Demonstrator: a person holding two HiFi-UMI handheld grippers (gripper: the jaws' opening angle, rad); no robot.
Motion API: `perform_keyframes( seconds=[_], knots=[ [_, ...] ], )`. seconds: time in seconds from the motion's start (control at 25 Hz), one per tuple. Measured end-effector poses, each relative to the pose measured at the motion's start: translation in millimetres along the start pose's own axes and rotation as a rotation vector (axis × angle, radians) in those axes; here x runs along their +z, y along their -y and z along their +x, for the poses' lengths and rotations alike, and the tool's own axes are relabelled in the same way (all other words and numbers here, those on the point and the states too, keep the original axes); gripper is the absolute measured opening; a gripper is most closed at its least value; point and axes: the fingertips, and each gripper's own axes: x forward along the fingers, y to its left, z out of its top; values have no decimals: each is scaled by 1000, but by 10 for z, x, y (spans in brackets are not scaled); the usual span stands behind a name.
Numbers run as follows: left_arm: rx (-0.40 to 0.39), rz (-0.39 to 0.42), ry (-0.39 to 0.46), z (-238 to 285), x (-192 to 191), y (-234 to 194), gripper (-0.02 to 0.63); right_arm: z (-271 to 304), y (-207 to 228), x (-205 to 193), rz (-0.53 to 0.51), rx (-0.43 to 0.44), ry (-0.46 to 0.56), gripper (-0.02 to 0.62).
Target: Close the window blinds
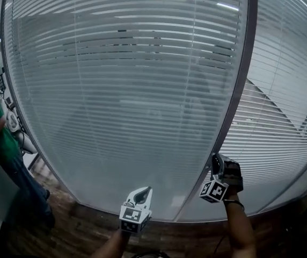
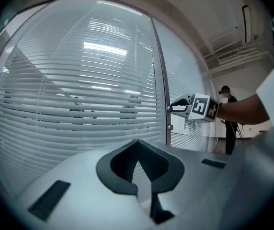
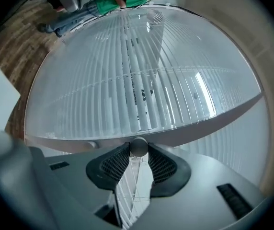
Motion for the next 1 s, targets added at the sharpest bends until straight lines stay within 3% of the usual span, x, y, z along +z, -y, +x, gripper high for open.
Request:
perform_keyframes(
  seconds=[0.08,0.16,0.24,0.4,0.52,0.68,1.0],
  knots=[
    [-3,1,-1,-6,7,16,-5,-25,15,0,42,-11,8,118],
    [-4,1,-1,-8,16,25,-5,-78,75,-3,166,-16,32,118],
    [-5,0,-2,-21,18,33,-5,-118,126,-36,399,8,53,118],
    [-14,-7,2,-42,9,82,-5,-133,156,-139,983,111,75,118],
    [-18,-8,5,-57,12,108,-5,-121,168,-139,1247,157,89,120],
    [-14,-12,8,-77,-5,111,-5,-65,114,-166,1409,175,105,147],
    [8,-24,9,-125,-30,51,-5,46,123,-184,1480,106,71,156]
  ],
)
